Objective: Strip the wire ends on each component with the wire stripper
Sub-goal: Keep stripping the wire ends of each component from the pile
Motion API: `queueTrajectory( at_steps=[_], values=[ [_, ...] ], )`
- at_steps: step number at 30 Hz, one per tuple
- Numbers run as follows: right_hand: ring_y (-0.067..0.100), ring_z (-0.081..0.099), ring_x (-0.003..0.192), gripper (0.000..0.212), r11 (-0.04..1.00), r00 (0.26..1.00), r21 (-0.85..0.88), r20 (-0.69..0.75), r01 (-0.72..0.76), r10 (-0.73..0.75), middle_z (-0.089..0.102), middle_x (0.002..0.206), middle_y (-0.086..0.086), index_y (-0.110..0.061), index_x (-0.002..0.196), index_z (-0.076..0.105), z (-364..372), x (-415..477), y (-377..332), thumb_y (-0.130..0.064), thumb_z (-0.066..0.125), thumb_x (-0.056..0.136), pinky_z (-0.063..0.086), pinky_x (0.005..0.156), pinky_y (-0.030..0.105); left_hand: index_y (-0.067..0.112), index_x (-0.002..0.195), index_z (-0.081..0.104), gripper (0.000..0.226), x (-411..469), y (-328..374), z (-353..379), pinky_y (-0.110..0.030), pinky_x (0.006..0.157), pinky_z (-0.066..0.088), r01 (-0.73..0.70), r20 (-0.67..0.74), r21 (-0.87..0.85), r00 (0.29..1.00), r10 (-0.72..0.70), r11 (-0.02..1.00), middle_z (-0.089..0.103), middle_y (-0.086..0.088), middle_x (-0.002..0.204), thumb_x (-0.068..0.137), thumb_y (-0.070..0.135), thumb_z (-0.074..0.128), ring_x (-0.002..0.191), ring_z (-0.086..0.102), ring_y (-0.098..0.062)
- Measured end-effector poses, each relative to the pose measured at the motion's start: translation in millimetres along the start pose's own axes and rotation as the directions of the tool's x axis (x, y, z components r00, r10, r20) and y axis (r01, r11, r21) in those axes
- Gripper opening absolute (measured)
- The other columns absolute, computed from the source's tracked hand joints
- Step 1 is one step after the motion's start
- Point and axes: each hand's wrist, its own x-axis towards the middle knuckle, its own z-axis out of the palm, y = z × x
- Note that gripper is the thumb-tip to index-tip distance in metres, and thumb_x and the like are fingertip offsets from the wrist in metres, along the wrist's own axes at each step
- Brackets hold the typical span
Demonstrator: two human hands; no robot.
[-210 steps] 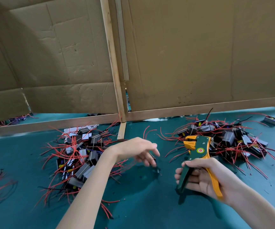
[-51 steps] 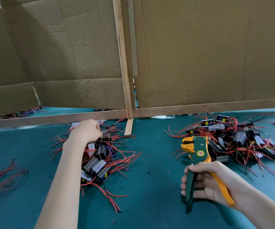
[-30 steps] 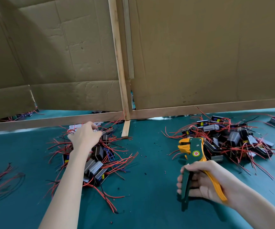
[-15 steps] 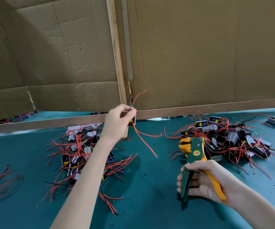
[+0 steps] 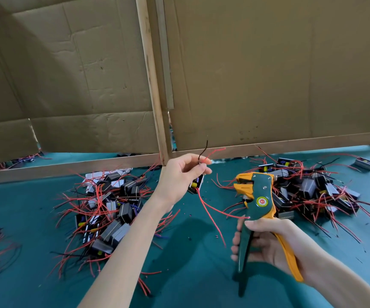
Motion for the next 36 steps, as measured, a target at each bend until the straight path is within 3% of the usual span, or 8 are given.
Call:
queueTrajectory(
  at_steps=[9,11,14,16,19,26,32,36],
  values=[
    [0.043,0.067,0.07,0.021,0.999,0.998,-0.015,0.043,0.039,-0.039,0.063,0.079,0.03,0.001,0.074,0.073,4,-3,-1,-0.01,0.075,0.056,0.058,0.065,0.05,0.02,0.083,0.069,0.036,-2,0,6,-0.011,0.067,0.044,0.149,0.147,0.137,0.975,-0.169,0.979,0.067,0.007,0.063,0.09,-0.003,0.042,0.065,0.058,0.001],
    [0.043,0.067,0.073,0.029,0.999,0.998,-0.021,0.055,0.04,-0.039,0.064,0.08,0.03,0.001,0.076,0.072,3,-3,-2,-0.014,0.078,0.052,0.057,0.067,0.051,0.017,0.075,0.065,0.031,-2,0,10,-0.025,0.076,0.048,0.15,0.109,0.128,0.98,-0.165,0.98,0.059,0.001,0.058,0.081,0.001,0.038,0.063,0.055,-0.008],
    [0.043,0.067,0.073,0.02,0.999,0.998,-0.018,0.054,0.045,-0.044,0.064,0.081,0.03,0.002,0.077,0.072,3,-4,-2,-0.011,0.074,0.061,0.057,0.068,0.051,0.02,0.063,0.06,0.026,-4,-3,12,-0.048,0.091,0.046,0.147,0.052,0.084,0.987,-0.152,0.986,0.044,0.004,0.056,0.07,0.016,0.036,0.063,0.045,-0.015],
    [0.042,0.067,0.072,0.016,0.999,0.998,-0.016,0.045,0.046,-0.045,0.064,0.08,0.03,0.002,0.075,0.072,3,-4,-2,-0.01,0.068,0.065,0.058,0.067,0.05,0.028,0.061,0.064,0.034,-5,-5,12,-0.044,0.091,0.044,0.157,0.077,0.111,0.983,-0.166,0.981,0.038,0.014,0.053,0.08,0.028,0.036,0.067,0.044,-0.015],
    [0.042,0.067,0.072,0.016,0.999,0.998,-0.021,0.036,0.043,-0.042,0.064,0.08,0.029,0.001,0.074,0.072,5,-5,-3,-0.011,0.066,0.066,0.058,0.066,0.05,0.032,0.067,0.067,0.045,-5,-6,11,-0.032,0.075,0.038,0.13,0.088,0.162,0.985,-0.146,0.978,0.038,0.011,0.056,0.1,0.043,0.037,0.068,0.042,-0.016],
    [0.043,0.066,0.073,0.022,0.998,0.995,-0.015,0.078,0.056,-0.055,0.063,0.08,0.029,0.002,0.076,0.071,7,-7,-4,-0.011,0.075,0.059,0.057,0.067,0.051,0.013,0.09,0.057,0.016,-7,2,15,-0.013,0.053,0.035,0.026,0.166,0.04,0.986,-0.032,0.999,0.043,0.014,0.045,0.101,0.019,0.046,0.046,0.038,-0.006],
    [0.044,0.064,0.072,0.028,0.995,0.982,-0.014,0.16,0.1,-0.096,0.06,0.079,0.03,0.001,0.079,0.068,9,-9,-7,-0.014,0.076,0.056,0.056,0.068,0.052,0.016,0.081,0.062,0.012,-8,9,16,-0.016,0.051,0.029,0.039,0.181,-0.038,0.983,-0.031,0.999,0.038,0.006,0.056,0.093,0.019,0.062,0.049,0.03,-0.009],
    [0.044,0.064,0.071,0.029,0.991,0.971,-0.032,0.205,0.133,-0.124,0.059,0.079,0.031,0.004,0.08,0.067,13,-14,-10,-0.012,0.075,0.057,0.056,0.068,0.052,0.023,0.074,0.066,0.016,-9,12,17,-0.013,0.051,0.031,0.023,0.191,-0.026,0.981,-0.018,0.999,0.043,0.013,0.055,0.09,0.02,0.066,0.049,0.032,-0.004]
  ],
)
